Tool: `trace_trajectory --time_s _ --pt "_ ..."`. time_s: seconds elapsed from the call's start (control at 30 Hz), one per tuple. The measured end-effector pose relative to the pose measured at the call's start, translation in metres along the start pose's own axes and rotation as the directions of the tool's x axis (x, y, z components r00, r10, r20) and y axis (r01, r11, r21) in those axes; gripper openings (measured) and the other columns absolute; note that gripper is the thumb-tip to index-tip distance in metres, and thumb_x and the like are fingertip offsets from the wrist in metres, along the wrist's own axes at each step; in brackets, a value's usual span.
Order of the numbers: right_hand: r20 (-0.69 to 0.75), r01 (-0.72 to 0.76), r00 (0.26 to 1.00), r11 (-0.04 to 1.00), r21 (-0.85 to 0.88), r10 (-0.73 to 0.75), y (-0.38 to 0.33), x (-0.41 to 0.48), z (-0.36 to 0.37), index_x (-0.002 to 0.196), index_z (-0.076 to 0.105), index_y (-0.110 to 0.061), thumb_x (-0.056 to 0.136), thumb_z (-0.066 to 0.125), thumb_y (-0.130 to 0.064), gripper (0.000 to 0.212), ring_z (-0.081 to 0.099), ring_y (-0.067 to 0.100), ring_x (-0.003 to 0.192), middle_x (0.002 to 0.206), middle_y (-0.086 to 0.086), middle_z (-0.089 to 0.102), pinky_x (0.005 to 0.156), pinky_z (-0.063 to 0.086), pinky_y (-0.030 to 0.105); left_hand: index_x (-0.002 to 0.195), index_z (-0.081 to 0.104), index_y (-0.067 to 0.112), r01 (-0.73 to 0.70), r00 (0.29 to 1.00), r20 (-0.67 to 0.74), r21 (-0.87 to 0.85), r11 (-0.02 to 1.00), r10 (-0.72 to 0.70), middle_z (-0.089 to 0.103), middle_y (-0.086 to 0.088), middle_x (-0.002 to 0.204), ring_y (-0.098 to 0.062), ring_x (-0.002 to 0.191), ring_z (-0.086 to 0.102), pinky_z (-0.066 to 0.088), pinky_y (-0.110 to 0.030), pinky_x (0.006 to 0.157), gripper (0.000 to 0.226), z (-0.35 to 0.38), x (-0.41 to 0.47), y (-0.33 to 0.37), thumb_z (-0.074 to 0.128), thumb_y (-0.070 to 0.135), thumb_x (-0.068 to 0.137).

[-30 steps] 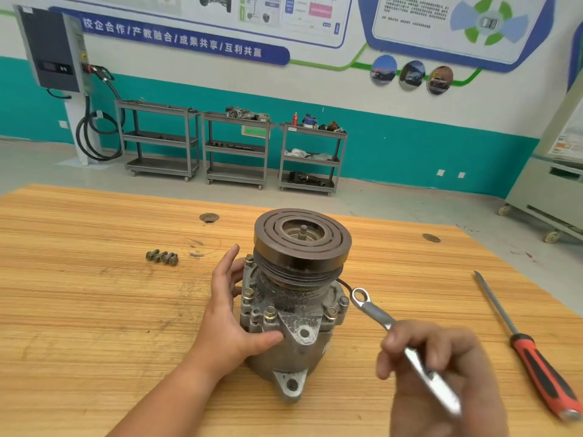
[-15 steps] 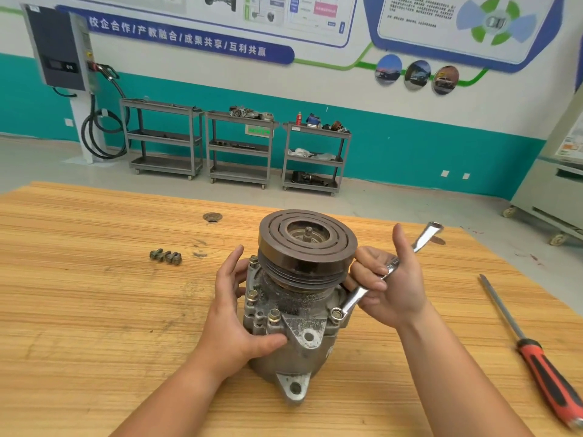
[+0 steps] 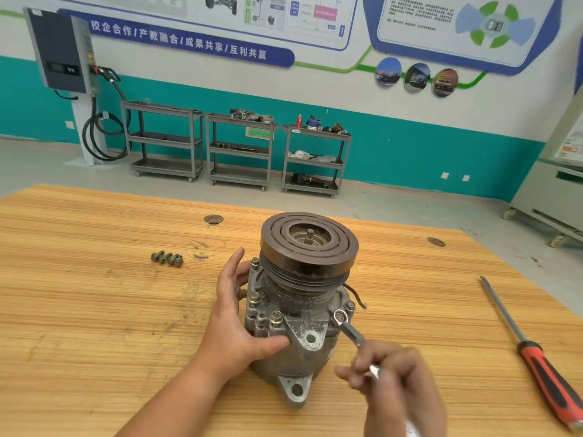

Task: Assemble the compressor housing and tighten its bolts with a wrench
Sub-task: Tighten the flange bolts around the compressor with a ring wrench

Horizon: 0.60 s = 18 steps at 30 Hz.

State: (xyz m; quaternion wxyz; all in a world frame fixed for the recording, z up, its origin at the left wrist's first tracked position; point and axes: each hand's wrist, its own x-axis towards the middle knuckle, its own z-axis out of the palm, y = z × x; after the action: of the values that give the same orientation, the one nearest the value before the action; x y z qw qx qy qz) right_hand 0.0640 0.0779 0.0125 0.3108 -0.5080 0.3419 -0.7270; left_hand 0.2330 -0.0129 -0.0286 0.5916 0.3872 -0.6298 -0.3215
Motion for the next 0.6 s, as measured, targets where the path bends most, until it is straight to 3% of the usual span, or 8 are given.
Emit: trace_trajectory --time_s 0.07,0.1,0.2,0.23,0.3,0.43,0.53,0.6 --pt "0.118 0.142 0.986 0.965 -0.221 -0.118 -0.002 0.002 0.007 0.058 0.053 -0.036 0.067 0.064 -0.033 0.014 0.061 0.000 0.064 0.076 -0.017 0.061 0.057 0.056 0.027 0.138 0.018 0.061 -0.008 1.000 0.001 -0.003 1.000 0.008 0.043 0.012 0.137 -0.004 0.128 0.045 0.037 -0.028 0.101 0.120 0.001 0.000 0.000 0.077 0.080 0.035" --pt "0.152 0.162 0.979 0.969 -0.188 -0.135 -0.004 0.008 0.006 0.063 0.056 -0.039 0.072 0.067 -0.034 0.015 0.063 0.000 0.072 0.084 -0.020 0.060 0.064 0.056 0.026 0.138 0.018 0.060 -0.010 1.000 0.003 -0.003 1.000 0.010 0.043 0.011 0.137 -0.004 0.128 0.045 0.037 -0.029 0.101 0.120 0.000 0.000 0.000 0.077 0.080 0.035" --pt "0.295 0.186 0.924 0.959 0.215 -0.245 -0.011 0.013 -0.009 0.077 0.065 -0.034 0.087 0.062 -0.037 0.011 0.065 0.005 0.074 0.093 -0.010 0.063 0.069 0.057 0.026 0.137 0.017 0.062 -0.004 1.000 0.012 0.003 1.000 0.004 0.042 0.013 0.138 -0.002 0.128 0.043 0.036 -0.026 0.101 0.120 -0.001 0.000 0.000 0.080 0.075 0.036" --pt "0.304 0.138 0.914 0.912 0.386 -0.267 -0.011 0.013 -0.016 0.074 0.065 -0.023 0.088 0.059 -0.035 0.019 0.064 0.010 0.067 0.087 -0.001 0.065 0.065 0.057 0.026 0.136 0.017 0.063 -0.004 1.000 0.014 0.007 1.000 0.004 0.042 0.014 0.138 0.000 0.128 0.043 0.036 -0.023 0.100 0.120 -0.001 0.000 -0.001 0.081 0.072 0.036" --pt "0.333 -0.134 0.937 0.768 0.627 -0.109 -0.015 0.035 -0.026 0.059 0.054 -0.013 0.086 0.058 -0.045 0.042 0.051 0.015 0.046 0.068 0.011 0.060 0.050 0.052 0.023 0.135 0.016 0.065 -0.001 1.000 0.014 0.008 1.000 0.001 0.041 0.016 0.137 0.003 0.127 0.043 0.036 -0.014 0.097 0.120 -0.001 0.001 -0.001 0.081 0.071 0.035" --pt "0.389 -0.494 0.858 0.748 0.444 0.335 -0.006 0.089 -0.032 0.045 0.033 -0.020 0.060 0.062 -0.076 0.065 0.015 0.008 0.034 0.043 -0.002 0.041 0.031 0.022 0.010 0.135 0.017 0.064 -0.005 1.000 0.005 -0.012 1.000 0.005 0.042 0.020 0.136 0.005 0.126 0.043 0.036 -0.005 0.094 0.118 0.000 0.001 0.000 0.076 0.081 0.034" --pt "0.579 -0.642 0.740 0.616 0.456 0.342 0.018 0.116 -0.031 0.048 0.036 -0.017 0.068 0.061 -0.070 0.062 0.018 0.007 0.035 0.045 -0.001 0.048 0.030 0.025 0.012 0.135 0.018 0.064 -0.009 1.000 0.002 -0.019 1.000 0.009 0.042 0.025 0.134 0.004 0.126 0.044 0.038 -0.007 0.094 0.118 0.000 0.001 0.000 0.076 0.082 0.033" --pt "0.731 -0.744 0.628 0.482 0.462 0.268 0.031 0.127 -0.029 0.055 0.035 -0.014 0.082 0.053 -0.062 0.058 0.025 0.008 0.037 0.053 0.004 0.056 0.033 0.031 0.017 0.136 0.018 0.064 -0.008 1.000 0.002 -0.021 1.000 0.008 0.042 0.017 0.137 0.000 0.127 0.044 0.038 -0.015 0.096 0.119 0.000 0.001 -0.001 0.077 0.081 0.033"
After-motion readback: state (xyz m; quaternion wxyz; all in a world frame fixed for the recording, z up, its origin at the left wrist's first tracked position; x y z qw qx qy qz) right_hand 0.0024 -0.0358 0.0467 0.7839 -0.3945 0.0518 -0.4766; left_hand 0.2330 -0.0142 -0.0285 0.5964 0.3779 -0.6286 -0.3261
